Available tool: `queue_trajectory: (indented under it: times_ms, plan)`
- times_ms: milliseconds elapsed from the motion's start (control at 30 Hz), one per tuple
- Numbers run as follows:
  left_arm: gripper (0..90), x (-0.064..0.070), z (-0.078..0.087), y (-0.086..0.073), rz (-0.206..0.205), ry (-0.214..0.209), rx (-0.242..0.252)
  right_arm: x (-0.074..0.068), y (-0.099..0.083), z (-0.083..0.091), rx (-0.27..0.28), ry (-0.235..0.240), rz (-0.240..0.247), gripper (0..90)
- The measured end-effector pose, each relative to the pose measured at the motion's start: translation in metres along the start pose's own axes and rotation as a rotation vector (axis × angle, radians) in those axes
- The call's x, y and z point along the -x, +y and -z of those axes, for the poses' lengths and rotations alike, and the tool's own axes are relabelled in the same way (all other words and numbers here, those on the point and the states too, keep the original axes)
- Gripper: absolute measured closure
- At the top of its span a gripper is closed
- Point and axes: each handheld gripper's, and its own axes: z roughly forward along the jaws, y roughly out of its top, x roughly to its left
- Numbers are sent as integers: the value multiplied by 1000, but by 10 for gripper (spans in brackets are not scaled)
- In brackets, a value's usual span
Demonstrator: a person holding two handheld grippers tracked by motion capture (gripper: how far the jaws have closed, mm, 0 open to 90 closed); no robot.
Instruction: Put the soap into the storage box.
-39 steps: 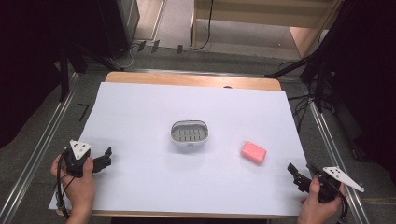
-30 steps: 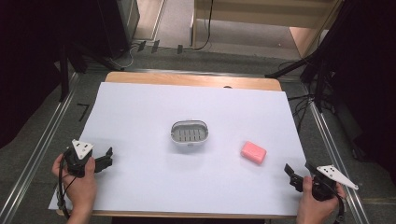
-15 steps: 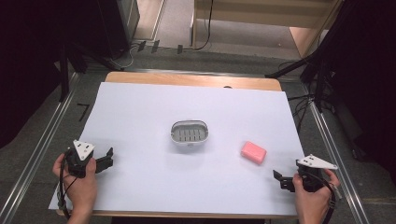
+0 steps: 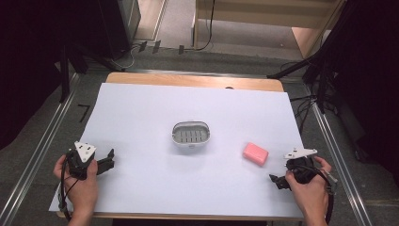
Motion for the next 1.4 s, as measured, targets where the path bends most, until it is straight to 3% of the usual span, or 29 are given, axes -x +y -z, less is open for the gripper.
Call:
queue_trajectory:
  times_ms: [600,1100,1400]
  plan:
    - [118,0,0,0,-1,-3,-3,0,38,-13,-194,47,110,0]
    - [118,0,-1,0,-2,-2,-1,-4,62,-21,-269,72,181,0]
    - [118,0,-1,0,-4,-5,-4,-9,71,-28,-305,103,193,0]
